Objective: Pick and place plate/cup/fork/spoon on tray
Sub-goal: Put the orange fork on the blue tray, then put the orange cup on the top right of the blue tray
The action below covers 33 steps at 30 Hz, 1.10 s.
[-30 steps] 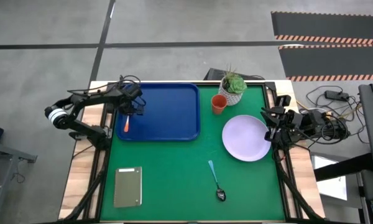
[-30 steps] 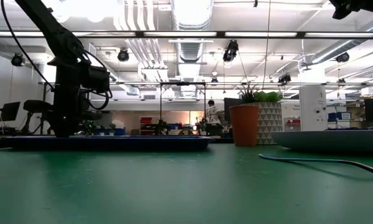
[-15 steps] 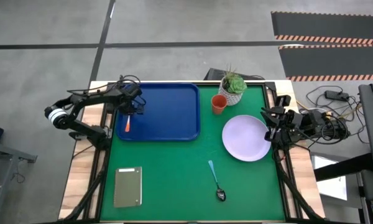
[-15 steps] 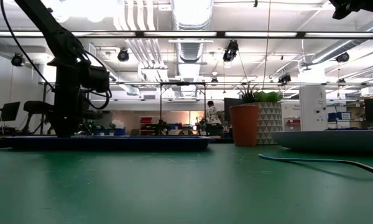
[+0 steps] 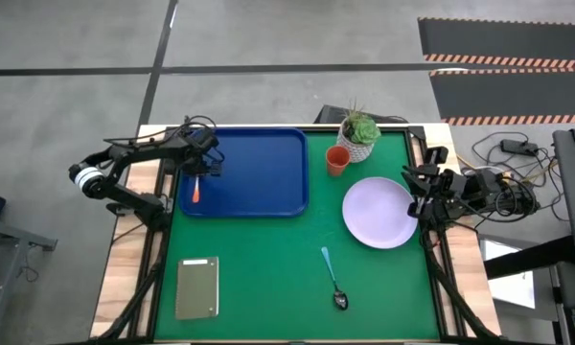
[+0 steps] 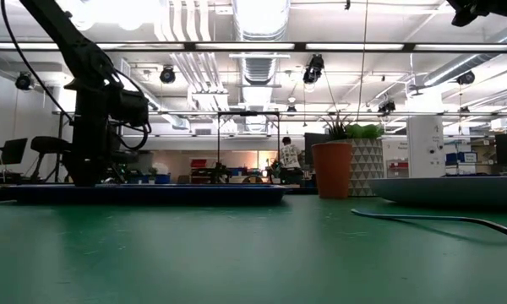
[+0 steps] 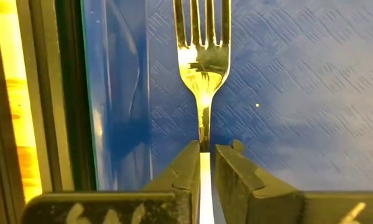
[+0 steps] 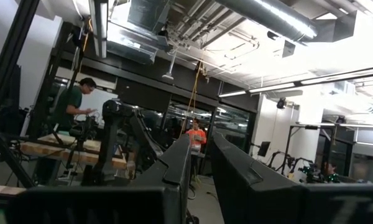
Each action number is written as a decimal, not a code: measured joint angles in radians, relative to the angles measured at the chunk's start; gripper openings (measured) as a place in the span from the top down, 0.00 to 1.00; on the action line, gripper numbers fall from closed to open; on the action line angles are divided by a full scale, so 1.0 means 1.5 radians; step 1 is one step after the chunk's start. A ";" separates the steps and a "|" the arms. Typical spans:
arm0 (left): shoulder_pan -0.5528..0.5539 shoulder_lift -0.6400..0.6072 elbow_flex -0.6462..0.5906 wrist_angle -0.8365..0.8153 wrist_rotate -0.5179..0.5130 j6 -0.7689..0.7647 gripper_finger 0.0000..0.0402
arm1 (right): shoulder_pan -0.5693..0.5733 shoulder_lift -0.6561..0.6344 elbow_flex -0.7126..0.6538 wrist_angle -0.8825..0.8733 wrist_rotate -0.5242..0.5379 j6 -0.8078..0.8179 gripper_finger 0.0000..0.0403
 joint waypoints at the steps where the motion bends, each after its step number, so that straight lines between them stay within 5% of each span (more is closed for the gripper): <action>1: 0.000 0.000 0.000 0.000 0.000 0.000 0.92 | 0.000 0.000 0.000 0.000 0.000 0.000 0.87; 33: -0.001 -0.036 -0.001 -0.014 0.003 0.034 0.91 | 0.000 0.000 0.000 -0.001 0.000 -0.007 0.87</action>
